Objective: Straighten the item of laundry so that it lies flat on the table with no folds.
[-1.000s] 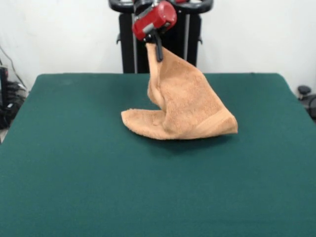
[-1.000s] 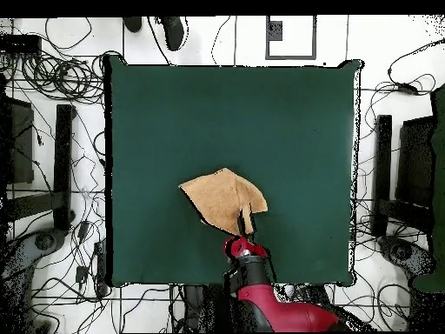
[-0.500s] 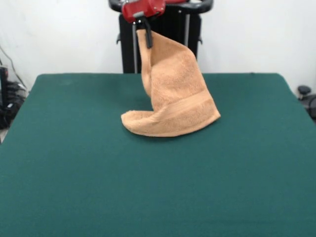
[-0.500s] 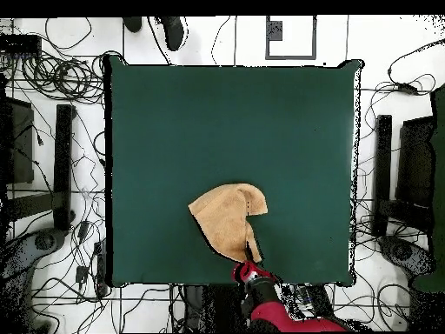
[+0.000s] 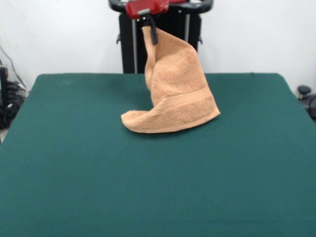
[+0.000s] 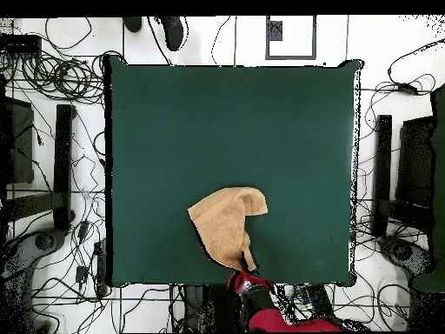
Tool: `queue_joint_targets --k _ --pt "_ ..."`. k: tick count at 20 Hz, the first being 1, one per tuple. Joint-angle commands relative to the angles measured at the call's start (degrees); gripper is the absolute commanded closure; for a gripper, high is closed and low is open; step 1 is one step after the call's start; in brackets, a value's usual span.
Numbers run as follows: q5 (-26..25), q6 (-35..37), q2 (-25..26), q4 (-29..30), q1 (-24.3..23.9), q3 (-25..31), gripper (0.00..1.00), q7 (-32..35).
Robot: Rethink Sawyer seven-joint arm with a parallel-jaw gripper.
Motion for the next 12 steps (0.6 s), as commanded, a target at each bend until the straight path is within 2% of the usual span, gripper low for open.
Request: queue_joint_targets --k 1,2,4,6,8,12 --pt "-5.52 10.88 3.77 -3.19 -3.63 10.85 1.0 -1.75" --pt "-5.25 16.02 4.23 -3.37 -8.82 17.69 1.0 -3.58" --pt "-4.82 22.12 5.29 -4.35 -15.45 26.09 1.0 -7.98" --pt "-3.87 26.18 5.63 -5.0 -19.89 31.81 1.0 -12.58" --pt "-3.09 29.49 5.8 -5.64 -23.23 36.71 1.0 -17.14" --pt "-3.86 31.76 7.16 -6.27 -25.66 40.0 1.0 -18.53"
